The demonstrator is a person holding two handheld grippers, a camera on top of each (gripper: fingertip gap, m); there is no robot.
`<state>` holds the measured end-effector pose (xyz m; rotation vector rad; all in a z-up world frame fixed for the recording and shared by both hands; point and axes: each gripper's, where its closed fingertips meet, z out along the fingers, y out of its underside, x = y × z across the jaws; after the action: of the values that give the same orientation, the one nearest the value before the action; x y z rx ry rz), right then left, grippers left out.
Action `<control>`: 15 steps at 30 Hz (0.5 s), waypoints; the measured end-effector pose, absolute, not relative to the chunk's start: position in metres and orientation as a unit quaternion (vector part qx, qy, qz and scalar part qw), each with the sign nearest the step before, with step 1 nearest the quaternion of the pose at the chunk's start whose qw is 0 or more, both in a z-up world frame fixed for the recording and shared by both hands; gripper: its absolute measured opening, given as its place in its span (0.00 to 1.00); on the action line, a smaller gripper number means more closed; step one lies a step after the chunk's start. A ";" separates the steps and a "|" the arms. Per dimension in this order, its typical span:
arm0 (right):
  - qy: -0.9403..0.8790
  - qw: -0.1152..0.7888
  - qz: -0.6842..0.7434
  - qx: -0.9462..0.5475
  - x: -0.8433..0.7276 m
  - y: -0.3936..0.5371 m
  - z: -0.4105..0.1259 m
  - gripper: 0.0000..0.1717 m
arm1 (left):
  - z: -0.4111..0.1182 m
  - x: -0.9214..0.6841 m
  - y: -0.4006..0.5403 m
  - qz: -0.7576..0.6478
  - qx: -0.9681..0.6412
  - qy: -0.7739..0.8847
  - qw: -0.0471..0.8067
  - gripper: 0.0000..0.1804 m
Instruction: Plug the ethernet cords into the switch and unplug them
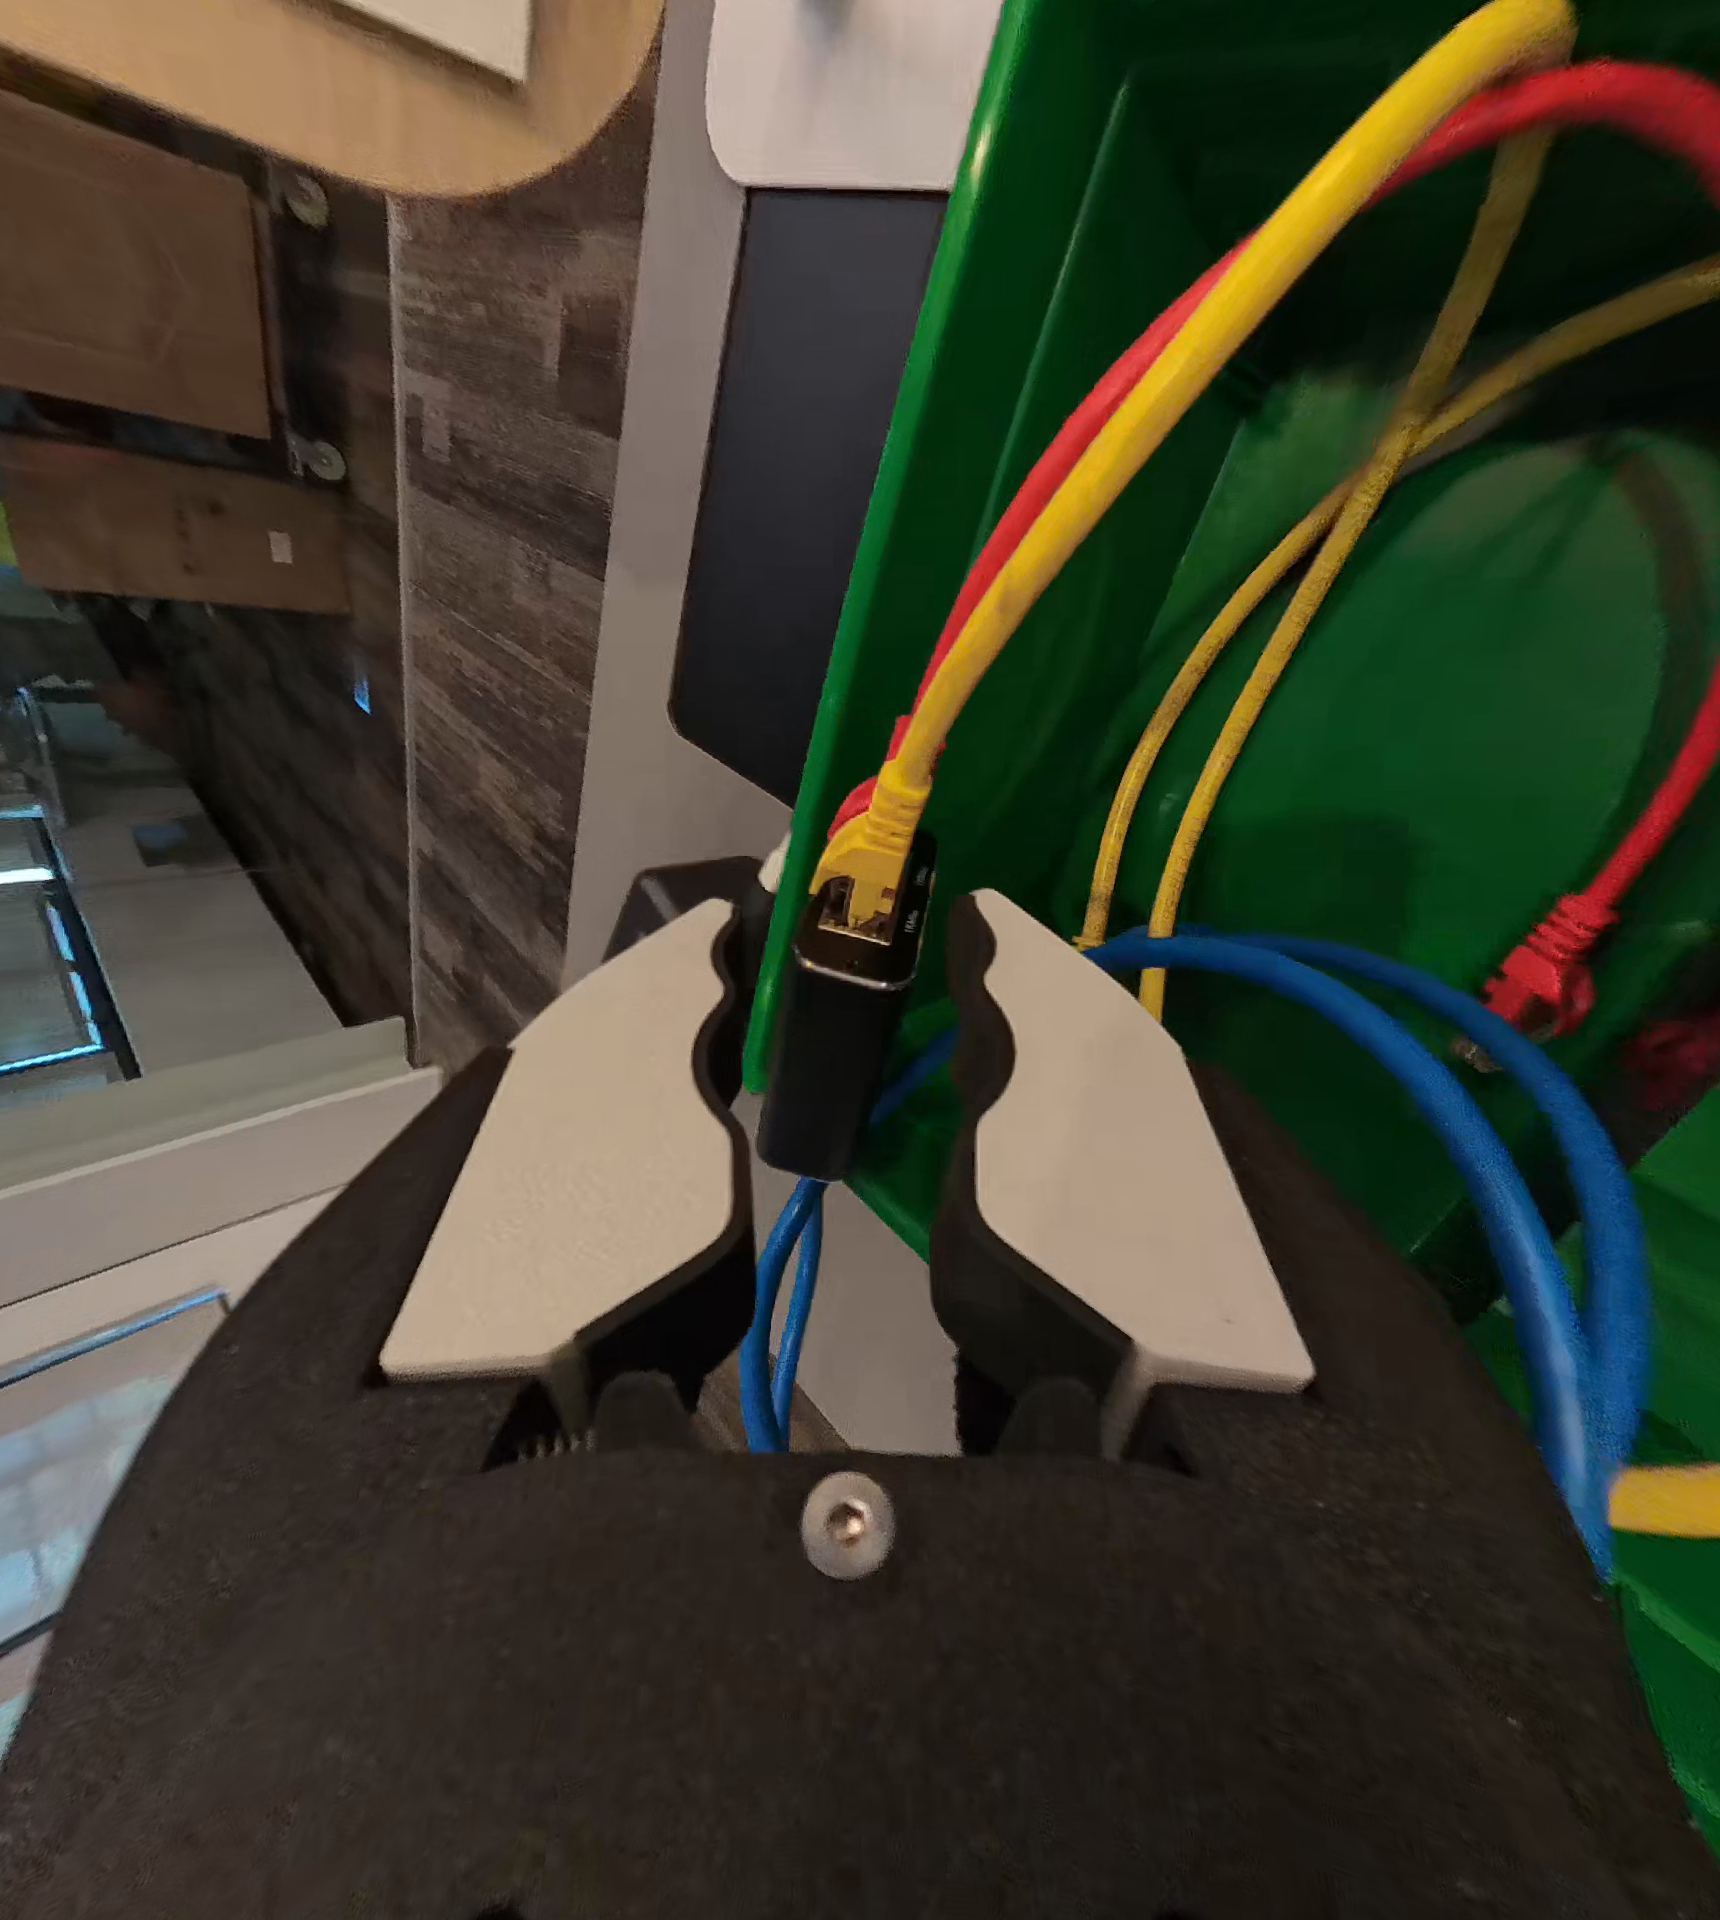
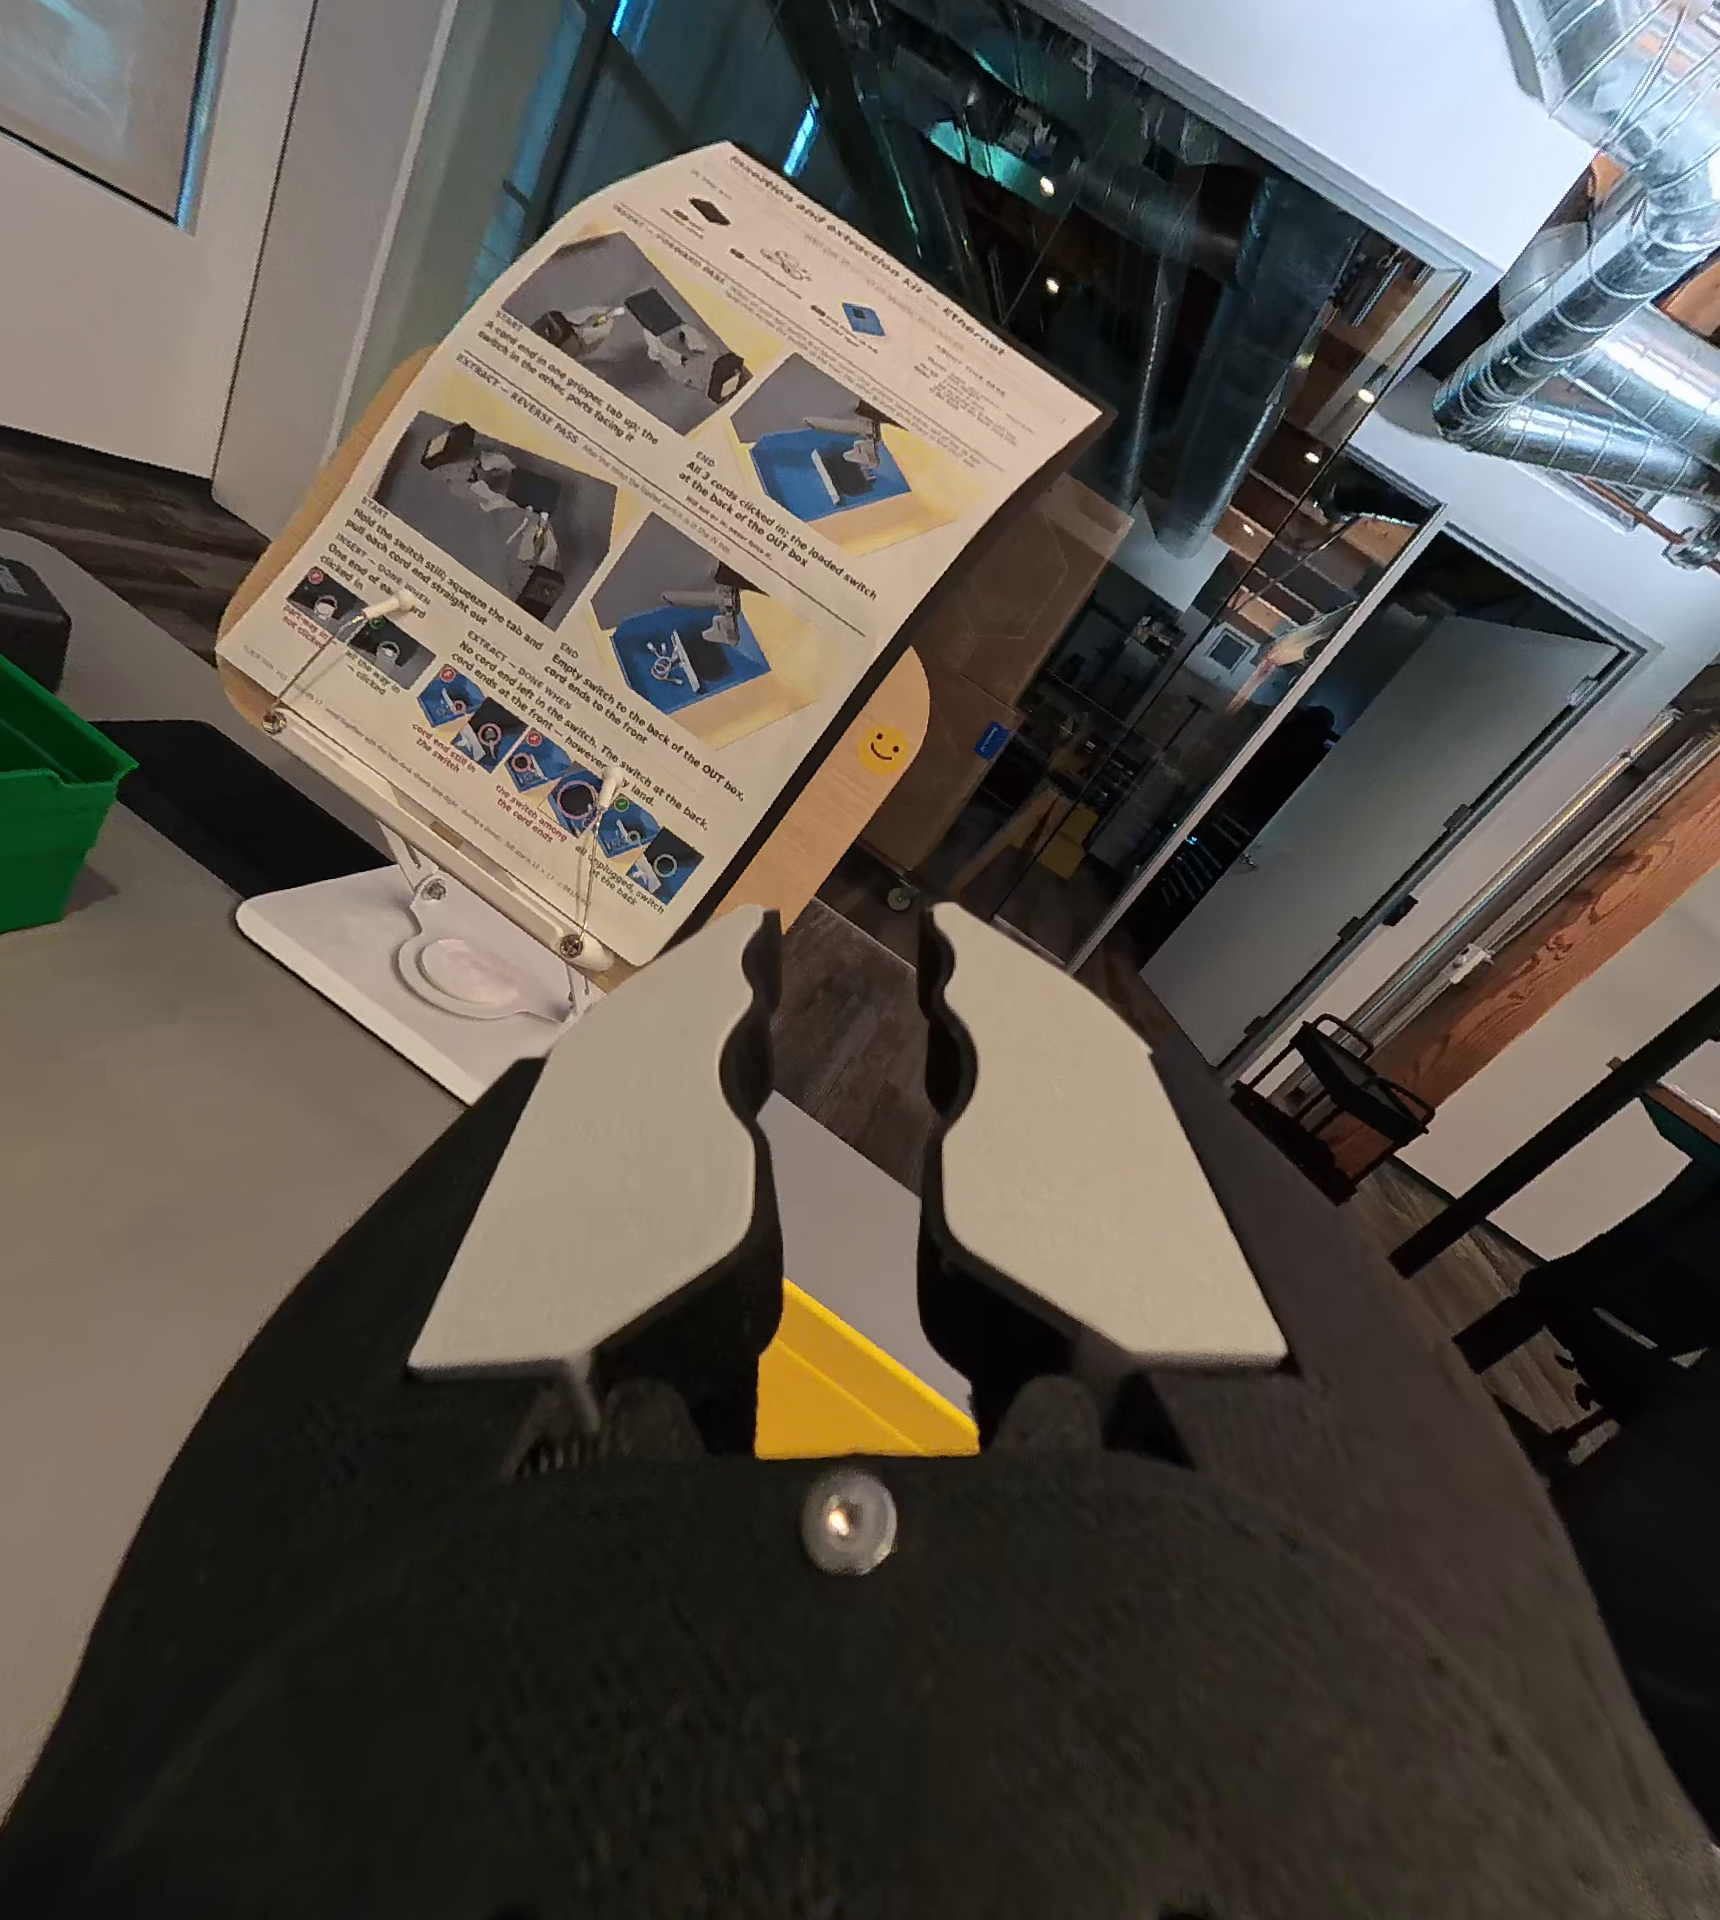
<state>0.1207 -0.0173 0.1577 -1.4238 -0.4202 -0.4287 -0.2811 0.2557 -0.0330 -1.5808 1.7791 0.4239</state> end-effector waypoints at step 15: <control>-0.235 0.684 -0.207 -0.659 0.113 -0.002 0.140 0.15 | -0.058 -0.299 0.279 0.263 -0.598 0.705 0.276 0.15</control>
<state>0.1127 -0.0022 0.1405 -1.4774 -0.5272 -0.4642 -0.2987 0.2793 -0.0576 -1.6062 1.8957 0.7065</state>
